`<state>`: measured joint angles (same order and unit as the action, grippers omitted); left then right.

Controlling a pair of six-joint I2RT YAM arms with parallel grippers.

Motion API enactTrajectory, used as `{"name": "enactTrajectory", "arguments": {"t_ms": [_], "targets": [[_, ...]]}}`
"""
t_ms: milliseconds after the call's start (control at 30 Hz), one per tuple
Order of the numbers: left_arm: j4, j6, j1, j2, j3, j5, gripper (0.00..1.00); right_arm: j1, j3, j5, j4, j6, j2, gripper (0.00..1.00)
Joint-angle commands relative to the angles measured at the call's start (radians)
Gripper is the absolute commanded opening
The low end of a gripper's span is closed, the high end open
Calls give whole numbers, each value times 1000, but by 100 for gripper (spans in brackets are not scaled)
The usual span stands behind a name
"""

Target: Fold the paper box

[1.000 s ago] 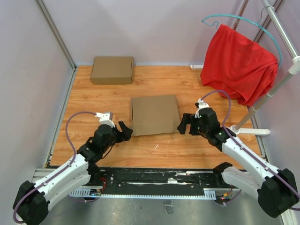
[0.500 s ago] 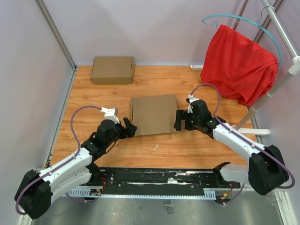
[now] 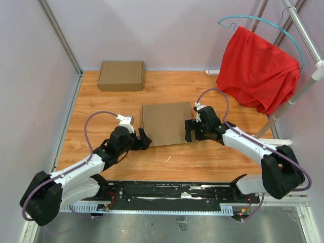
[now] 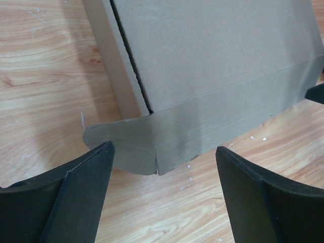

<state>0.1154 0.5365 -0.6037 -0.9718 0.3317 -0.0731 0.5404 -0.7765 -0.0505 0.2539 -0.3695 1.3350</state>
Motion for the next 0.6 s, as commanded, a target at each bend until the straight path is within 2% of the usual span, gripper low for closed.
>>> {"name": "enactTrajectory", "arguments": {"t_ms": [0, 333, 433, 567], "targets": [[54, -19, -2, -13, 26, 65, 87, 37, -33, 10, 25, 23, 32, 99], [97, -1, -5, -21, 21, 161, 86, 112, -77, -13, 45, 27, 22, 99], [61, -11, -5, -16, 27, 123, 86, 114, -81, 41, 66, 27, 11, 99], [-25, -33, -5, -4, 37, -12, 87, 113, -99, 153, 110, 27, 26, 98]]}}
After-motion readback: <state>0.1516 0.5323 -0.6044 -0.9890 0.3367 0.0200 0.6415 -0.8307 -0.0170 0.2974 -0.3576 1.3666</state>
